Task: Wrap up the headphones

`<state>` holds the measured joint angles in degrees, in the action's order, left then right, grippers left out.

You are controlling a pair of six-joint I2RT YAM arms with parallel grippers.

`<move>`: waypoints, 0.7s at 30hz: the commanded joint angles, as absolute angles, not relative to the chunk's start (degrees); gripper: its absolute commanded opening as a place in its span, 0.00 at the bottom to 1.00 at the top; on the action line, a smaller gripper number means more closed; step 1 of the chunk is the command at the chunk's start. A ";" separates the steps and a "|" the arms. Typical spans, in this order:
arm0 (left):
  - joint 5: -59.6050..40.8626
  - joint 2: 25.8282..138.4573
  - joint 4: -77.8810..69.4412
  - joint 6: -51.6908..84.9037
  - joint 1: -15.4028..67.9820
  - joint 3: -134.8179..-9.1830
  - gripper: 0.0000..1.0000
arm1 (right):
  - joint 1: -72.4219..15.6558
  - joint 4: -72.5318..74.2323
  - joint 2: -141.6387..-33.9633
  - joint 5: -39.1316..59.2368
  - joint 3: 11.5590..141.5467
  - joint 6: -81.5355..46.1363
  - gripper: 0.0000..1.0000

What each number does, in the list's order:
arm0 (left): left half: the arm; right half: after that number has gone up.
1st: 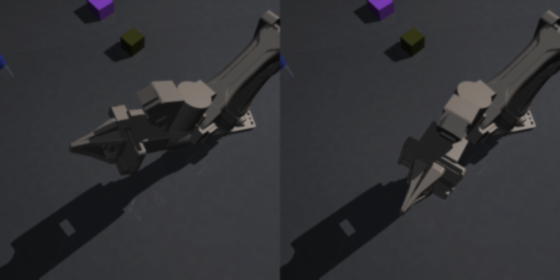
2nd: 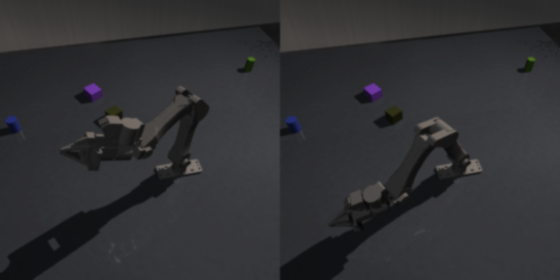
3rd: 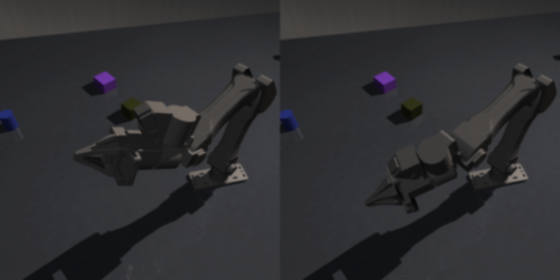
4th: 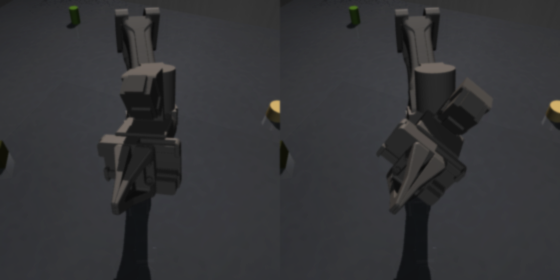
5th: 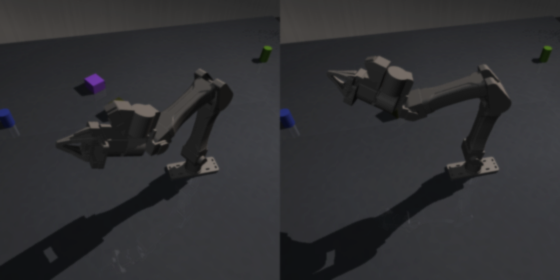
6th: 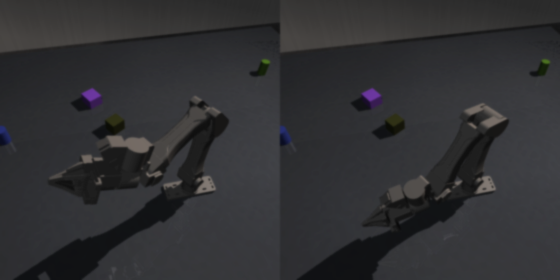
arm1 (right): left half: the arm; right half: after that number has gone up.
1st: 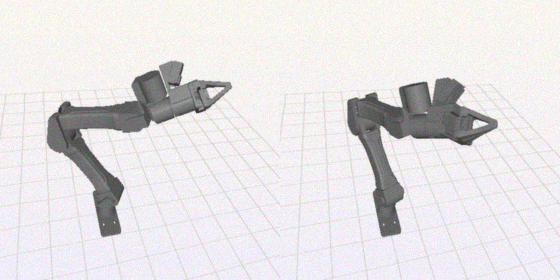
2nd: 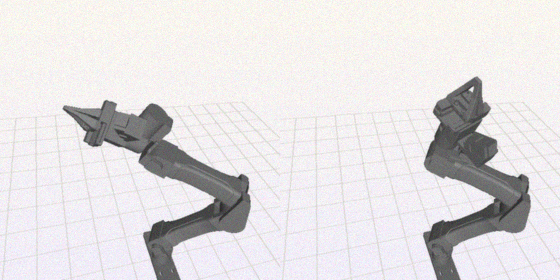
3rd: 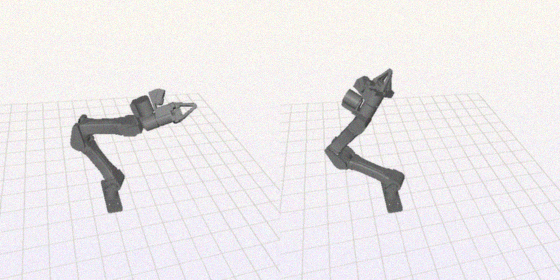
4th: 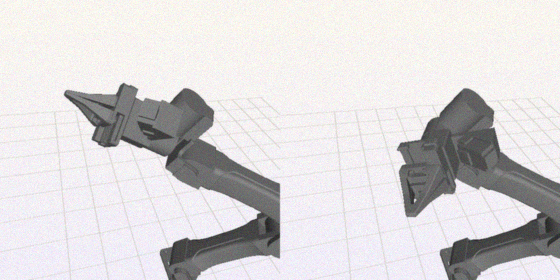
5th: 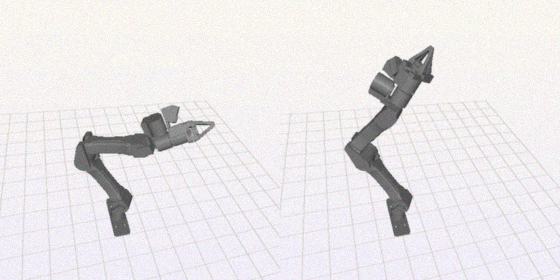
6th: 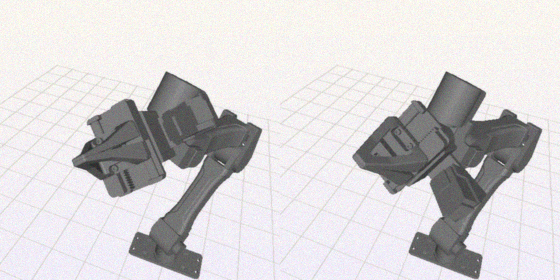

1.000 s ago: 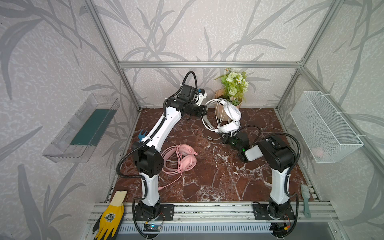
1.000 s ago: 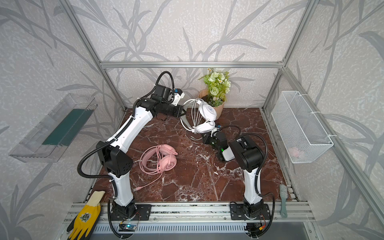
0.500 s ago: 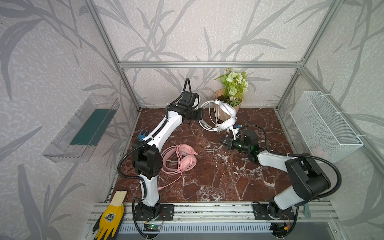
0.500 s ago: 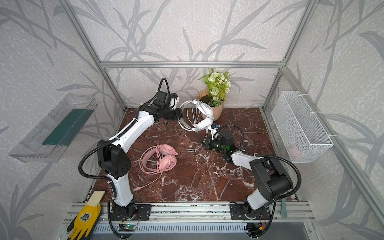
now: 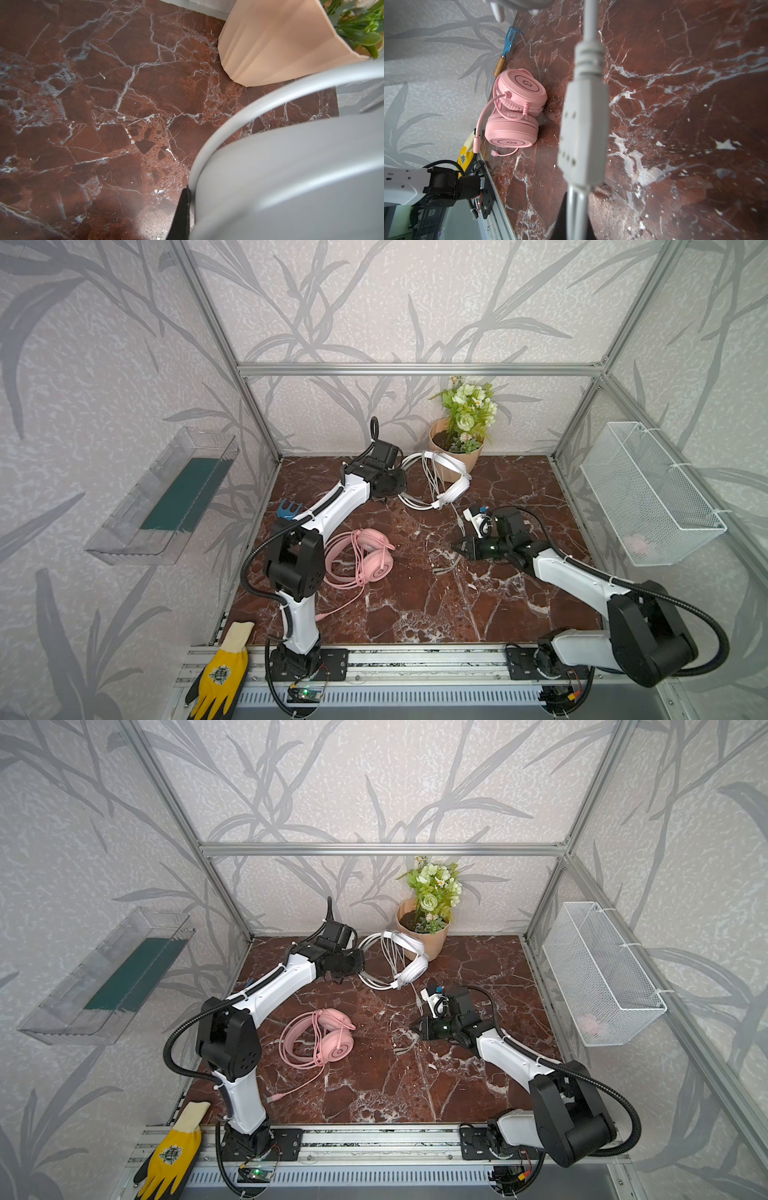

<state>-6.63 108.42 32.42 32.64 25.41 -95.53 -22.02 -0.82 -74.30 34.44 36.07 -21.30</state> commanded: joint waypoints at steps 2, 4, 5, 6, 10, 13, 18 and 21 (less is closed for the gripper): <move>-2.10 108.26 30.90 36.52 26.31 -99.41 0.00 | -22.06 -11.63 -72.13 31.73 37.03 -12.72 0.00; -1.03 109.58 32.97 36.36 26.71 -100.75 0.00 | -22.06 -18.87 -73.05 31.85 40.39 -8.05 0.00; -0.57 110.14 33.83 36.53 26.77 -101.35 0.00 | -22.06 -21.36 -73.39 31.82 41.81 -6.40 0.00; -0.35 110.87 34.75 36.56 26.92 -102.03 0.00 | -22.06 -23.83 -73.75 31.82 43.20 -4.76 0.00; 1.07 113.50 38.80 36.41 27.47 -105.35 0.00 | -22.76 -31.59 -74.38 28.70 48.70 0.58 0.01; 1.93 115.12 41.39 35.77 27.72 -107.85 0.00 | -24.46 -38.36 -75.68 24.40 53.61 5.93 0.02; 1.64 118.49 45.90 33.62 28.34 -113.20 0.00 | -27.84 -49.01 -79.08 17.94 60.72 14.93 0.00; 0.78 120.91 49.05 31.91 28.54 -116.63 0.00 | -29.82 -54.70 -81.05 11.99 64.52 19.63 0.00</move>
